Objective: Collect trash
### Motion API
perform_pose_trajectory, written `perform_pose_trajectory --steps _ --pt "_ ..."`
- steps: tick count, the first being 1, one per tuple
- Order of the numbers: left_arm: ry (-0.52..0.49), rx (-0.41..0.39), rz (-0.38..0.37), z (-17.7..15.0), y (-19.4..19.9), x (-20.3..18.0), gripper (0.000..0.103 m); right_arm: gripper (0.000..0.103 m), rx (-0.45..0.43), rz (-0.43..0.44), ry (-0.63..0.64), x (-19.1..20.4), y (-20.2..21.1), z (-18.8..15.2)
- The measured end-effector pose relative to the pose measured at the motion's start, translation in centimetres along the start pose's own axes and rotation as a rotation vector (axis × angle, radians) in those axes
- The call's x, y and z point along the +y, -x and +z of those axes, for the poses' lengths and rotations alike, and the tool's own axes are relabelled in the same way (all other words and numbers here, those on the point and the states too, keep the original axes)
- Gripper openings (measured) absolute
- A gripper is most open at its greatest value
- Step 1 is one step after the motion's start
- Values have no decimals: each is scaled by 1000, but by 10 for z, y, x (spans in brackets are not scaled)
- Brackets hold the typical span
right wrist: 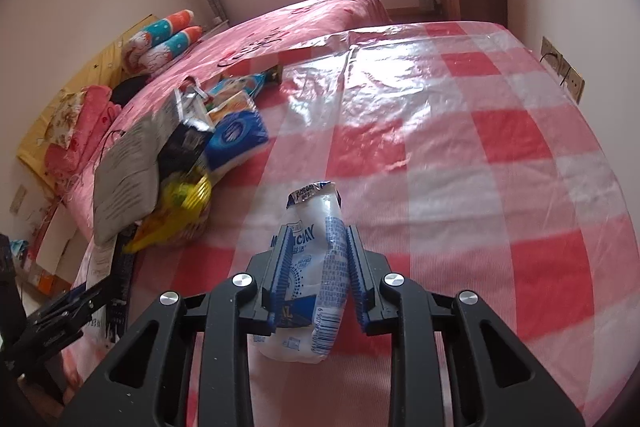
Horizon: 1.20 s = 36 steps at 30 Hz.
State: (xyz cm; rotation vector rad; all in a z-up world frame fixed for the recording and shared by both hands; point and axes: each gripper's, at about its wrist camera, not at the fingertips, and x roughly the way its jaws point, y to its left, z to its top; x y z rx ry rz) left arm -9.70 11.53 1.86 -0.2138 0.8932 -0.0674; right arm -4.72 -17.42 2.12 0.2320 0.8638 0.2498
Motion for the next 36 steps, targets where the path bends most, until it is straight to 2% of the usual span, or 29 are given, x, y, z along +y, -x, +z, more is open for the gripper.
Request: perform_pose_trajectory --steps 4,6,8,10,11,16,18,21,26,29,36 --pt "-14 0 -11 -9 7 -1 61 29 20 20 16 7 8 -12" --pt "-15 3 -22 -12 10 -1 61 34 34 16 25 11 9 -17" --pt "-19 4 -29 -16 13 -1 61 56 39 6 44 16 11 -23" --pt "-22 6 -40 -20 16 0 61 68 44 2 65 21 12 -29" --pt "-21 7 -45 -21 17 1 61 70 43 -4 77 25 12 -31" --pt "-28 9 -73 -28 23 4 61 70 46 -109 144 37 9 -35" --pt "-24 14 -100 -30 25 6 61 60 44 -141 155 39 9 -36" --pt "-16 20 -152 -34 29 7 61 60 42 -152 169 41 10 -39" --pt "-14 31 -242 -39 36 6 61 60 13 -162 185 45 17 -44" --pt "-16 35 -286 -42 40 6 61 60 5 -146 179 48 23 -48" --pt "-67 42 -450 -47 62 -5 61 60 -17 -97 144 56 41 -48"
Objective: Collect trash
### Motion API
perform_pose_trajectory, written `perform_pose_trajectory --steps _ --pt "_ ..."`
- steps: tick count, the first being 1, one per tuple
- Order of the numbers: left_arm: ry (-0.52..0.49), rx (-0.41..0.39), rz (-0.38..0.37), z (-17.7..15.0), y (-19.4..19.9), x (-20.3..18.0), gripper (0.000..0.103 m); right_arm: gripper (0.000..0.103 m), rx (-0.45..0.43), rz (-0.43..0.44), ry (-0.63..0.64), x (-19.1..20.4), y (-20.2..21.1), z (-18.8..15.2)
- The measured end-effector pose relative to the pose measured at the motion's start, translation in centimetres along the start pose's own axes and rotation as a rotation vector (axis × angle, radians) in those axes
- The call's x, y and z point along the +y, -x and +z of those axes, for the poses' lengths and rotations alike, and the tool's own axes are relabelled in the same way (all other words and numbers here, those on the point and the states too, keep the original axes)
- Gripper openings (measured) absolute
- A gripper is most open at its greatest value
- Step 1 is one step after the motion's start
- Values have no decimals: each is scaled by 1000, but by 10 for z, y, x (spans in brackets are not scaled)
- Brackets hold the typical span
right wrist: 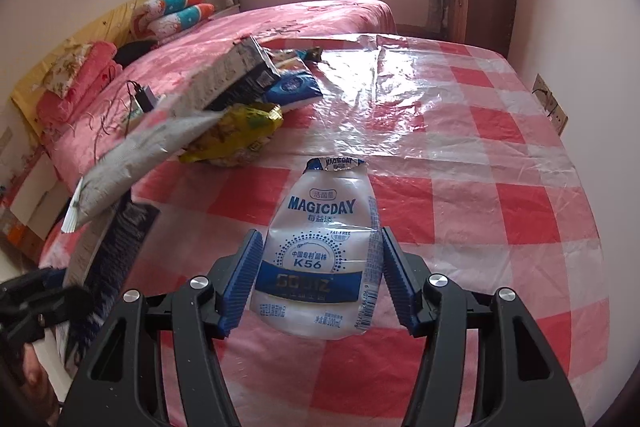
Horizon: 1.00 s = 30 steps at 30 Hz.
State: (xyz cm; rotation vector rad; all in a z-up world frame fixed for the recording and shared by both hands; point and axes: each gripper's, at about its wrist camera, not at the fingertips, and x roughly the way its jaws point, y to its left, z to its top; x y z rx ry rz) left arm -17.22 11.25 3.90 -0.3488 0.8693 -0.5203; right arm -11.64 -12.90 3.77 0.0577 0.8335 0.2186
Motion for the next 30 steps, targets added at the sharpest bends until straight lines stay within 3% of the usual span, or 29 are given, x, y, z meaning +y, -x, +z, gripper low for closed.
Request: perform_pose_trajectory --steps 1,3,5,8,12,14,16,18,20,23,26,30 --pt "-11 -2 -16 0 2 -2 59 60 -4 5 -6 0 2 1" --pt "-28 11 -66 1 2 -9 37 60 -10 10 -18 0 7 3" --pt "-26 12 -109 1 3 -12 37 60 -17 4 -22 -1 10 5" --pt "-45 23 -111 1 -3 -15 37 60 -23 -7 -25 -3 13 6" --pt "-32 31 -43 1 -11 -8 37 60 -21 -17 -28 -6 12 2" --pt "1 15 13 8 -12 1 43 60 -13 -12 -37 -7 9 0" --pt "41 -24 88 15 -10 9 72 60 -12 -10 -38 -7 8 -1" --pt "75 -59 141 21 -8 13 82 60 -21 -8 -36 -8 8 0" --pt "90 -66 173 30 -11 11 85 60 -25 -4 -36 -8 7 1" --pt "98 -46 289 47 -29 9 87 60 -31 8 -38 -11 5 1" --pt "115 -21 326 57 -45 4 88 60 -37 21 -40 -14 4 1" --pt "57 26 402 65 -66 -11 88 60 -38 50 -58 -21 2 0"
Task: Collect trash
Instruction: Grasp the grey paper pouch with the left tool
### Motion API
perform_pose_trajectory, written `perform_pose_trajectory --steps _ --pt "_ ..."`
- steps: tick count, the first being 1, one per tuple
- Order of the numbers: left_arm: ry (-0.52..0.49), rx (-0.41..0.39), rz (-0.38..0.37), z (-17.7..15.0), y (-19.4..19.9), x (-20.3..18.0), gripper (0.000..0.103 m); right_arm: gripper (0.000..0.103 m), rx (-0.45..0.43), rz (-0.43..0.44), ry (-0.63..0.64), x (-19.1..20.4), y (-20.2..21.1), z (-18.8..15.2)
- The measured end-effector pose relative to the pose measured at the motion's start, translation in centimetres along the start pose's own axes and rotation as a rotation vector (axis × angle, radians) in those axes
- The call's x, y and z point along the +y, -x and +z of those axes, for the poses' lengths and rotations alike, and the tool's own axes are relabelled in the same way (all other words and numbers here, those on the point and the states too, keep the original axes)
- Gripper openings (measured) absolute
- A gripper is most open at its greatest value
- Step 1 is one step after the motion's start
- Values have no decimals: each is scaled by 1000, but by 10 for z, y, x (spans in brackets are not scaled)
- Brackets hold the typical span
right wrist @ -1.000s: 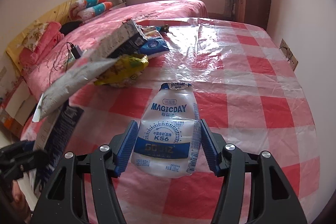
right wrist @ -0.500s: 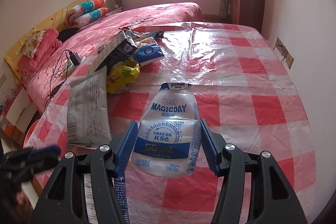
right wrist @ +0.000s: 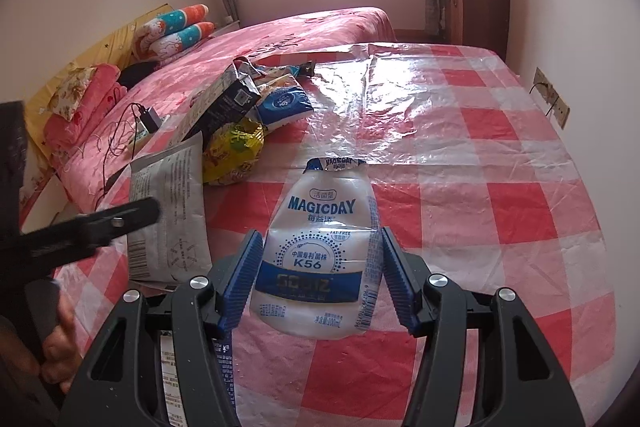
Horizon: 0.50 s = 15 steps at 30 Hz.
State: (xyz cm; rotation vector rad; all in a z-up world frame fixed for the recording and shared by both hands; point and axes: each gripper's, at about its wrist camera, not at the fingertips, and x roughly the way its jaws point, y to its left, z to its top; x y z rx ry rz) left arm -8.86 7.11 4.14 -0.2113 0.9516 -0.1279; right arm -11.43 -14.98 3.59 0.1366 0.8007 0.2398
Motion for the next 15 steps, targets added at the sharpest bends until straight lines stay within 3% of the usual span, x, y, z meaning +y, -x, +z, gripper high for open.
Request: perform_pose_trajectory --steps 3,8,15 --pt "-26 17 72 7 -15 -8 88 60 2 28 -14 -7 -2 0" --pt "-38 56 114 5 -32 -8 87 60 5 66 -22 -11 -4 -1" --pt "-23 54 76 4 -30 1 66 60 9 100 -14 -8 -3 2"
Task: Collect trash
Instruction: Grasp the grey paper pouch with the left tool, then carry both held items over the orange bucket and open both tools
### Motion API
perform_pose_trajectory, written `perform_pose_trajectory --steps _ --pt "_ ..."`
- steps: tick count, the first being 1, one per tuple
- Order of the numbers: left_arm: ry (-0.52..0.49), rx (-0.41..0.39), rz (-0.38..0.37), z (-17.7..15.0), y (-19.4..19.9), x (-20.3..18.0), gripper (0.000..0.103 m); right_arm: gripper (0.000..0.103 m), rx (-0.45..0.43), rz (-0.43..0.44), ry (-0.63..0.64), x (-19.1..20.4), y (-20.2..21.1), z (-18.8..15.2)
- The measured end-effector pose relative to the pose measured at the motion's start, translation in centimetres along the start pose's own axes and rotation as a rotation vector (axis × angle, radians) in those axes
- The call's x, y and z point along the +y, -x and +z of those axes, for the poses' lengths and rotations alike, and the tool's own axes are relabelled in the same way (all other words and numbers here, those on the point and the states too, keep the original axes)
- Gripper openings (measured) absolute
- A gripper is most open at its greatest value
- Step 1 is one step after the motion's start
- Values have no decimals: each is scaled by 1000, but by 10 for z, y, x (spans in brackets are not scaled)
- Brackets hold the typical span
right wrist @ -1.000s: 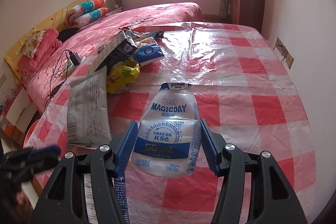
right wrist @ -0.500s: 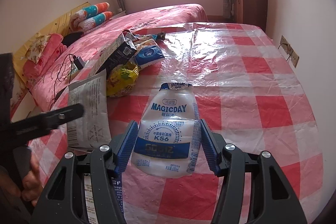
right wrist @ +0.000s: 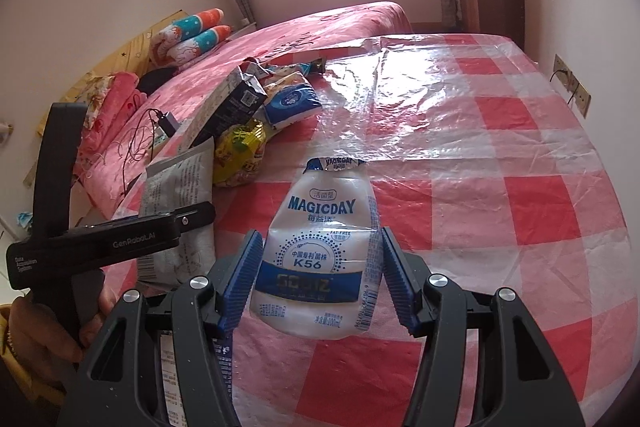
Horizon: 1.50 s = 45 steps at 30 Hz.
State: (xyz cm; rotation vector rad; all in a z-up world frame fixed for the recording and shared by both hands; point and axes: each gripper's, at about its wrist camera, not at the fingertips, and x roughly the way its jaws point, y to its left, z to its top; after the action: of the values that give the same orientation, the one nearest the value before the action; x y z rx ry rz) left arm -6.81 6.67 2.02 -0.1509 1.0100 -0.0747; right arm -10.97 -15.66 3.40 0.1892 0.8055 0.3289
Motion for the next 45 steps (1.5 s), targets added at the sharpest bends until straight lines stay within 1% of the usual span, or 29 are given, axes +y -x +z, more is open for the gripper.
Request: perform_pose_trajectory --steps 1,4,9,12,15,17,21,23,24,28,30,34,35,37,39,40,41,43,45 --pt "4 -1 -1 -1 1 2 64 60 -1 1 4 1 1 1" --pt "18 -11 -21 -3 6 13 62 60 -1 5 21 8 2 5" --pt "47 -57 -58 -5 28 35 61 60 12 28 45 26 6 16" --pt "71 -98 -70 -8 49 55 61 60 15 54 85 51 12 27" --pt "113 -144 -55 -15 73 85 61 60 25 100 133 83 17 37" --pt "146 -174 -35 -20 87 108 61 60 37 134 172 108 16 42" --pt "220 -228 62 -35 111 167 61 60 76 229 252 167 9 47" --pt "259 -240 105 -44 118 197 62 60 99 289 306 206 2 45" --pt "289 -244 139 -51 121 218 62 60 116 327 337 229 -4 43" --pt "351 -236 217 -76 123 269 62 60 187 441 423 299 -31 32" --pt "382 -224 244 -89 118 291 62 60 223 479 458 330 -48 24" --pt "433 -191 287 -111 102 326 64 60 272 518 506 382 -80 5" --pt "445 -187 290 -114 98 333 65 61 285 522 508 390 -88 1" --pt "478 -160 312 -123 87 351 72 61 326 531 508 406 -105 -10" --pt "515 -156 339 -132 86 367 78 68 338 528 487 410 -114 -14" --pt "527 -164 348 -136 88 372 82 74 344 528 460 410 -117 -14" --pt "539 -174 359 -141 91 376 83 78 348 526 435 407 -118 -15" --pt "543 -208 372 -145 100 382 84 81 344 511 390 396 -116 -11" --pt "538 -254 382 -148 110 382 85 82 331 494 371 387 -110 -7"
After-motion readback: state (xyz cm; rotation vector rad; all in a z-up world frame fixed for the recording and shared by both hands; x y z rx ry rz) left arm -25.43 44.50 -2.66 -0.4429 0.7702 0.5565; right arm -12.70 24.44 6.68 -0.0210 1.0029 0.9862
